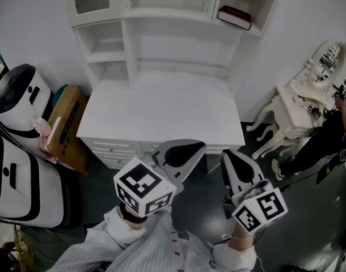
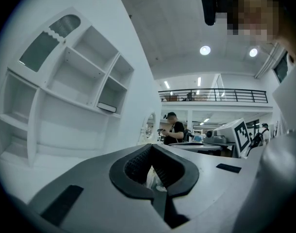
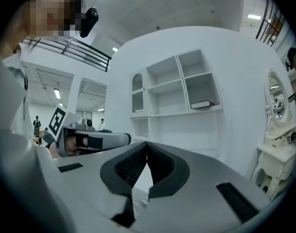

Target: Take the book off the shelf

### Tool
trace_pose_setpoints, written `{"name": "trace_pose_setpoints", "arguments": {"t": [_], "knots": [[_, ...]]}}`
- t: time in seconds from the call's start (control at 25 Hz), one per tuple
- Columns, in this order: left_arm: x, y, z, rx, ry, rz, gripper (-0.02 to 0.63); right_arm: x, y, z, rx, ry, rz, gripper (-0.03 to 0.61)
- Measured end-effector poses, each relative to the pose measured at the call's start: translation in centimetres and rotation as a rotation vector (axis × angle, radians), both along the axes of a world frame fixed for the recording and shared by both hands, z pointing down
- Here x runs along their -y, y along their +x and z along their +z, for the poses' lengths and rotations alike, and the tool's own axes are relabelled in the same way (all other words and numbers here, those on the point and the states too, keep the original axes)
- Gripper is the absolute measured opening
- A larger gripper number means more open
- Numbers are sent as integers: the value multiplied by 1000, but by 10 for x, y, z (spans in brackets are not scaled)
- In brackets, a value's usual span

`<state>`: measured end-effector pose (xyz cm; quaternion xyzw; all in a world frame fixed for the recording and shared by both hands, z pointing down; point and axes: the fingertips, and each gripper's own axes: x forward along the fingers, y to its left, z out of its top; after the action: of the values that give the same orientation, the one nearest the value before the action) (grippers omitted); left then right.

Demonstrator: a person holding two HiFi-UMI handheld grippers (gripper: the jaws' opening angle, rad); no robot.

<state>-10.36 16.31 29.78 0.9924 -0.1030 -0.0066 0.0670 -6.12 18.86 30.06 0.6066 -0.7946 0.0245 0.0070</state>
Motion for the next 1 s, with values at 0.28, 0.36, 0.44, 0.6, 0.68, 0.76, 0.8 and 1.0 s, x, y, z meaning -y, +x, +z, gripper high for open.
{"name": "trace_pose_setpoints", "arguments": {"t": [0.28,0.36,0.44,0.6,0.68,0.76,0.8,1.0], "knots": [[68,6,2,2,9,-8,9,65,13,1,-2,7,17,14],[82,7,4,4,6,-8,9,78,14,3,-2,0,23,14],[91,10,8,10,-6,1,9,88,15,7,-2,-12,30,14],[107,16,12,16,-20,18,9,102,26,12,2,-37,54,14],[115,20,13,14,-20,17,9,111,32,14,1,-45,57,15],[124,26,14,14,-21,14,9,119,38,15,-1,-49,53,14],[128,29,16,15,-21,12,9,124,42,16,-2,-51,50,15],[152,51,23,18,-20,-10,9,149,64,22,1,-51,24,14]]}}
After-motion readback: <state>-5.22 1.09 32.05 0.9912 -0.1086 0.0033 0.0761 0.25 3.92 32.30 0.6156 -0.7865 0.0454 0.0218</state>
